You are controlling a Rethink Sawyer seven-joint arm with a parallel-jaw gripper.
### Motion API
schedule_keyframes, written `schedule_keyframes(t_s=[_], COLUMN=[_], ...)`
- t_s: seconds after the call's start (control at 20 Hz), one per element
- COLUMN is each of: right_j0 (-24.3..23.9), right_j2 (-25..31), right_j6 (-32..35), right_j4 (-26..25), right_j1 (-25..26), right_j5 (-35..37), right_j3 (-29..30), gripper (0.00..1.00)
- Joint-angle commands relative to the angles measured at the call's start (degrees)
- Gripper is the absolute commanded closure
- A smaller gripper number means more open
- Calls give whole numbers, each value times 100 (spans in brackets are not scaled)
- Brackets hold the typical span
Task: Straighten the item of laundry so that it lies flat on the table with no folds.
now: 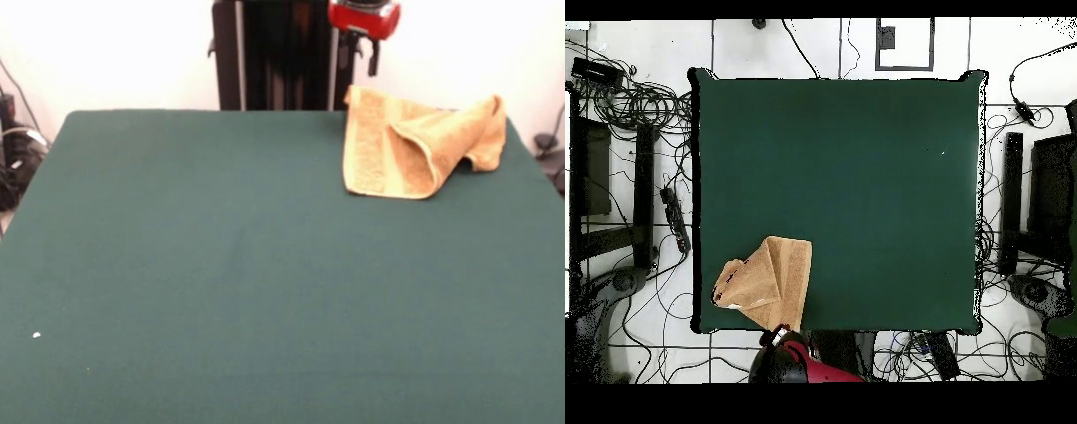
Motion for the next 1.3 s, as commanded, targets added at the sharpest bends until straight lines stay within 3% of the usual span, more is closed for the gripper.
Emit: schedule_keyframes(t_s=[0.05,0.85,1.15,1.3], right_j0=[143,541,735,838], right_j2=[949,1519,1408,1281], right_j6=[1675,2573,2558,2265], right_j4=[205,812,907,930], right_j1=[790,886,888,737], right_j5=[-549,-798,-710,-284], right_j3=[-686,-1091,-1301,-1411], gripper=[0,0,0,0])
